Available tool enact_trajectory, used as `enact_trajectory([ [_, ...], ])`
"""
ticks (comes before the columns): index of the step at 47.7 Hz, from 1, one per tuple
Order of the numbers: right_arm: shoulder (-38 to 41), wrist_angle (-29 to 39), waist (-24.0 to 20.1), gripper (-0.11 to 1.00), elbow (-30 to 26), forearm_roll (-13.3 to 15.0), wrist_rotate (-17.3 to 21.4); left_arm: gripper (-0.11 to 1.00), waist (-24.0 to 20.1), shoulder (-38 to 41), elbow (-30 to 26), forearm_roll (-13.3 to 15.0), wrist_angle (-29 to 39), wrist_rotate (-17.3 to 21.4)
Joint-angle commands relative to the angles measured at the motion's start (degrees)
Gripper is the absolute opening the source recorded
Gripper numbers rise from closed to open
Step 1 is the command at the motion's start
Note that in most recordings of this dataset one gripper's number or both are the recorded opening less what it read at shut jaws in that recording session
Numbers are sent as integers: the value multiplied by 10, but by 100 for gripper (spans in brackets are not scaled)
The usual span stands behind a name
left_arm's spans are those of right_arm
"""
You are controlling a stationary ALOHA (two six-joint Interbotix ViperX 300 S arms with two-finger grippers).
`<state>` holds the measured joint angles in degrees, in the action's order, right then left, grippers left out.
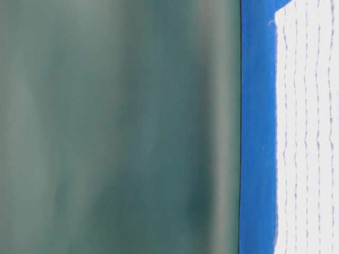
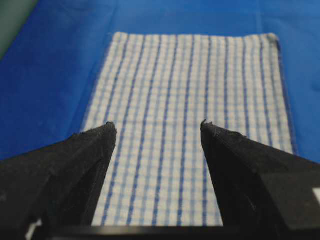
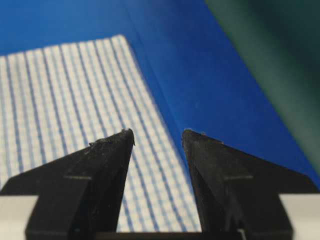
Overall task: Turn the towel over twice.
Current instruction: 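Open both grippers, release the towel, and retract outward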
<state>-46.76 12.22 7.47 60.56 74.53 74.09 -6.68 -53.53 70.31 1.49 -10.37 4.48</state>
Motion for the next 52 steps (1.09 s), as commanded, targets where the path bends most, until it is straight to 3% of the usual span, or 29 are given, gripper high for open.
enact_trajectory([
  [1,-25,-2,1,52,-9,-1,-4,64,-1,-14,-9,-1,8,0],
  [13,-90,-2,1,52,15,-1,-7,64,-1,-95,-18,-1,98,-4],
  [28,-191,0,0,52,81,-23,-7,64,-1,-190,2,-1,180,-6],
  [41,-253,10,0,50,146,-56,-8,64,-1,-246,55,-1,185,-7],
  [52,-257,-12,-1,44,166,-59,-8,64,4,-287,79,1,184,-8],
])
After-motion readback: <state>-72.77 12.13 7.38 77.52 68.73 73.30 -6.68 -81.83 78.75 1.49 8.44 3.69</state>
